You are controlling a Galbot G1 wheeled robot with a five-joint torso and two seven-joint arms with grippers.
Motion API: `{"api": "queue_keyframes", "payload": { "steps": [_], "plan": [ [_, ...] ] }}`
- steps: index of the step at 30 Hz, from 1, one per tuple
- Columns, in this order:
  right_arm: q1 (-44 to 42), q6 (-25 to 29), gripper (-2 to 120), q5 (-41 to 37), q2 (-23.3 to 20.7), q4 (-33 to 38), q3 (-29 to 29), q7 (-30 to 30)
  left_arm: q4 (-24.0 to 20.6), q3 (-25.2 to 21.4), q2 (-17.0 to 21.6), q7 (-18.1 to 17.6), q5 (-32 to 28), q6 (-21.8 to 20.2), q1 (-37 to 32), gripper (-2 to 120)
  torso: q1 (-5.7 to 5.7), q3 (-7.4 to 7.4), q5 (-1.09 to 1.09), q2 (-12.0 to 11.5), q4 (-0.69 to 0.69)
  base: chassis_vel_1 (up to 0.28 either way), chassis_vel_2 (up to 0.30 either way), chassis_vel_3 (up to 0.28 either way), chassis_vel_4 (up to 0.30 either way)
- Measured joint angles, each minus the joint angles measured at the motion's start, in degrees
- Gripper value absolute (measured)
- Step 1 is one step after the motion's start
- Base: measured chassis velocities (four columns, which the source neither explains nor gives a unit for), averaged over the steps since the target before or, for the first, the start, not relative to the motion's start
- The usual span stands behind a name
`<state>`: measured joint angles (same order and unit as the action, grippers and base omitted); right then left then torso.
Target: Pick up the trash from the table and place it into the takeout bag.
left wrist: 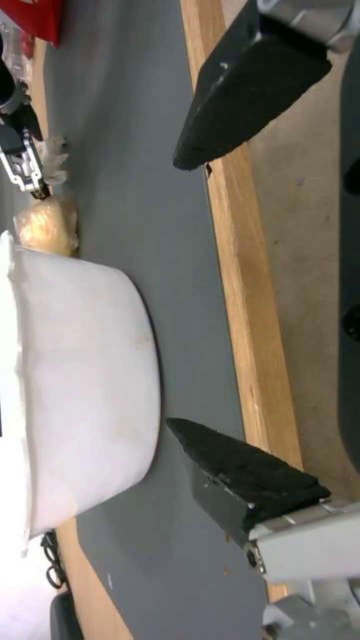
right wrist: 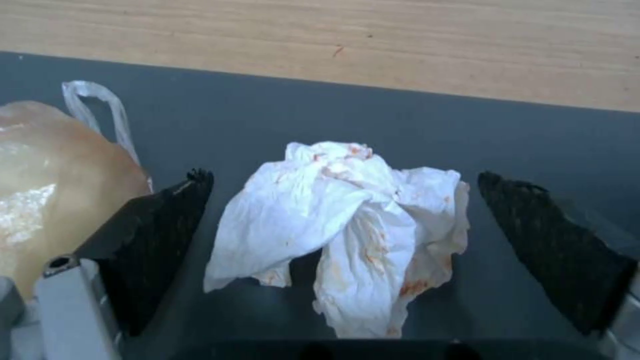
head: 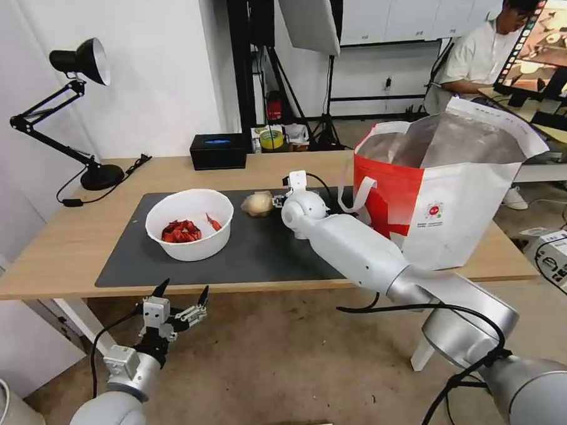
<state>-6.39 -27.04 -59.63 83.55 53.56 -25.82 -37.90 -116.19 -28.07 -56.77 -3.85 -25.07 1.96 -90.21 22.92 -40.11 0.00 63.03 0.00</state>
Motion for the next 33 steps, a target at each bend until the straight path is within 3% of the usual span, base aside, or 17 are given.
{"api": "queue_keyframes", "payload": {
  "steps": [6, 33],
  "plan": [
    [-0.07, -0.06, 100, -0.02, -0.08, -0.53, 0.03, 0.55, 0.21, 0.29, 0.09, 0.0, 0.0, 0.01, 0.34, 100, 0.0, 0.0, 0.0, 0.0, 0.0, 0.0, 0.0, 0.0, 0.0],
    [-1.08, 1.28, 1, -0.54, -1.48, 0.57, 0.43, 2.76, 0.16, 1.12, 0.45, 0.0, 0.13, 0.01, 0.46, 100, -0.01, 0.0, 0.0, 0.0, 0.0, 0.0, 0.0, 0.0, 0.0]
  ]
}}
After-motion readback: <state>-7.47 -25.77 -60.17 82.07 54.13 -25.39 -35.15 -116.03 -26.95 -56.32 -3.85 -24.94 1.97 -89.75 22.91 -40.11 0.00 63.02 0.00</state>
